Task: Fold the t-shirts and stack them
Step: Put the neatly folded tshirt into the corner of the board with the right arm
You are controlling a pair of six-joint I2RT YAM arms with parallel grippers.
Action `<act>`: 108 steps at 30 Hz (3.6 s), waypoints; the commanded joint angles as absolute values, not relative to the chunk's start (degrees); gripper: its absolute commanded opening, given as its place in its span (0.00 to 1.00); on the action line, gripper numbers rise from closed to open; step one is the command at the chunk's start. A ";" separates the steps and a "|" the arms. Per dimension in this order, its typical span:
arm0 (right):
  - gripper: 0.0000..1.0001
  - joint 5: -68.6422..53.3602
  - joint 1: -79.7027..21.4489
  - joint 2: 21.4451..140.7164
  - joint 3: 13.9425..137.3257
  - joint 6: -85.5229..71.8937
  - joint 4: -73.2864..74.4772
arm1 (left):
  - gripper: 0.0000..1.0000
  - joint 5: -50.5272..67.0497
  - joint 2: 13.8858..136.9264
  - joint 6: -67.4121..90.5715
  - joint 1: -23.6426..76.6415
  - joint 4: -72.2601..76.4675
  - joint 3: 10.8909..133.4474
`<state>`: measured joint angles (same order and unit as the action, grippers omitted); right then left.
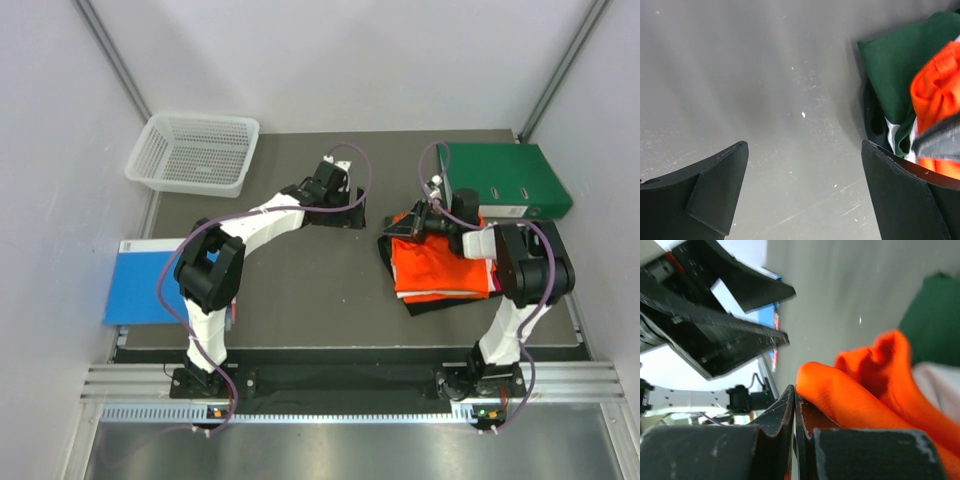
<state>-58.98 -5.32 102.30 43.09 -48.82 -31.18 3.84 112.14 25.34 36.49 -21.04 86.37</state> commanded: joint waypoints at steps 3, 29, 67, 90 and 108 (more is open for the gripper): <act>0.00 -60.82 -6.42 111.79 47.90 -59.14 -52.28 | 0.99 3.16 110.74 24.61 36.04 -19.25 85.17; 0.00 -54.32 -2.73 85.34 41.86 -27.16 0.53 | 0.99 5.71 109.95 25.40 35.77 -15.91 81.65; 0.00 -51.16 -2.64 87.53 45.52 -27.59 -2.89 | 0.99 2.37 107.93 23.38 35.42 -17.75 80.86; 0.00 -27.35 -22.05 88.31 67.21 -12.75 27.14 | 0.99 0.70 102.93 21.97 27.52 -22.23 76.91; 0.00 -5.63 -29.53 102.39 65.75 -18.01 34.45 | 0.99 3.25 100.02 22.32 21.18 -22.68 72.60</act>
<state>-12.62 -29.89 101.89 67.70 -15.68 34.35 1.80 102.67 22.52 21.26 -23.73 73.76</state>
